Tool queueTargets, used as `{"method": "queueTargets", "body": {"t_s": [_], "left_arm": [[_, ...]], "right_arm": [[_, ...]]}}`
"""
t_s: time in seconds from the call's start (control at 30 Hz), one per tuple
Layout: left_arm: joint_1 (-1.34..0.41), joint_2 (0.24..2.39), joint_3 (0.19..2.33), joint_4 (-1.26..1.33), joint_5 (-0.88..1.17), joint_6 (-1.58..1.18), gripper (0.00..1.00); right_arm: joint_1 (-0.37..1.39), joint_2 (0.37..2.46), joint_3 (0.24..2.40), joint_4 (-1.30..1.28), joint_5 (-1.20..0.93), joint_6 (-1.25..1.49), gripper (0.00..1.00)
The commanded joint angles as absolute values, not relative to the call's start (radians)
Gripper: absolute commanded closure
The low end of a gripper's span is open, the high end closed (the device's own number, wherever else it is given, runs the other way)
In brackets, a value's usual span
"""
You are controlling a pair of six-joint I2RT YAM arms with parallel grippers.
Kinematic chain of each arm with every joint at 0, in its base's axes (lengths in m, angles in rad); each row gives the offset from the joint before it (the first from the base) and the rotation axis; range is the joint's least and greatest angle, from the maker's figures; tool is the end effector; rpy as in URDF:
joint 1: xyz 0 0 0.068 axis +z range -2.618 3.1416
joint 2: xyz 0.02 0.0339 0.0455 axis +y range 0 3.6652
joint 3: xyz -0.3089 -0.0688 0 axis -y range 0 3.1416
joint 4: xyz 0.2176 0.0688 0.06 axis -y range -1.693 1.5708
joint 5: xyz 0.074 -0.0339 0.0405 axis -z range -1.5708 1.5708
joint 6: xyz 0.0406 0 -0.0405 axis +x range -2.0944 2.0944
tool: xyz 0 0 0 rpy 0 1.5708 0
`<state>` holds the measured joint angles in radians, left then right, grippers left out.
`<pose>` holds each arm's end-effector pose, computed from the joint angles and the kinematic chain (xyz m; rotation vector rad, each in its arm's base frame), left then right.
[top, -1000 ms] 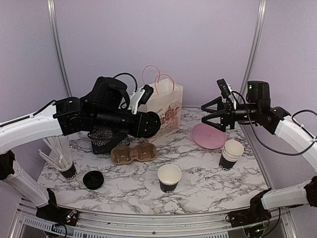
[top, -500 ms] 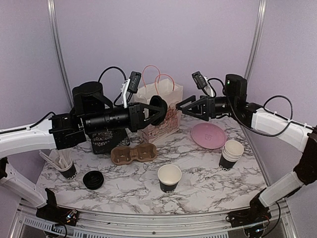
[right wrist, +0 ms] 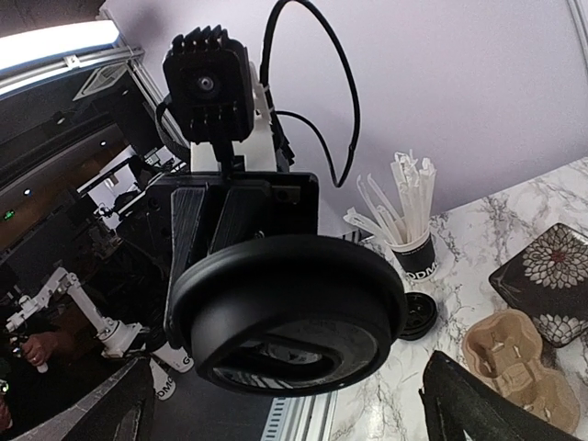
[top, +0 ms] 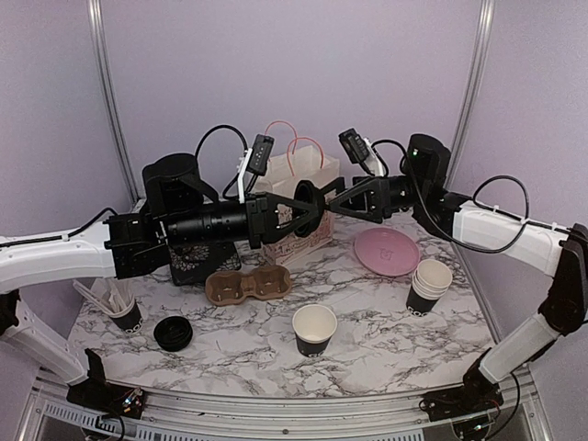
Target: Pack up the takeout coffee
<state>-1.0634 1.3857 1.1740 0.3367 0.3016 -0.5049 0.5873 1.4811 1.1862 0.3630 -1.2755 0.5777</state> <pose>0.1354 -0.2684 0.4441 0.7120 1.4746 -1.4655 0.2312 0.2006 0.4212 -1.1816 1.4748 1.7881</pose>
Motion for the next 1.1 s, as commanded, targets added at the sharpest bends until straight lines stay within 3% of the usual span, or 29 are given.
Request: {"method": "queueTargets", "body": {"t_s": [0.0, 0.2, 0.33, 0.6, 1.07], "left_arm": [[-1.075, 1.406, 1.198, 0.402, 0.351, -0.515, 1.0], [-1.08, 1.415, 1.201, 0.408, 0.35, -0.515, 1.0], [-1.083, 1.416, 1.199, 0.411, 0.345, -0.514, 1.0], [-1.086, 1.418, 1.201, 0.419, 0.332, -0.515, 1.0], [-1.088, 1.433, 1.198, 0.422, 0.305, -0.512, 1.0]], "right_arm": [[0.607, 1.5, 1.229, 0.399, -1.291, 0.612, 0.01], [0.609, 1.499, 1.227, 0.403, -1.294, 0.613, 0.02], [0.612, 1.5, 1.214, 0.427, -1.308, 0.631, 0.09], [0.627, 1.485, 1.196, 0.408, -1.315, 0.615, 0.08], [0.632, 1.483, 1.181, 0.408, -1.337, 0.602, 0.33]]}}
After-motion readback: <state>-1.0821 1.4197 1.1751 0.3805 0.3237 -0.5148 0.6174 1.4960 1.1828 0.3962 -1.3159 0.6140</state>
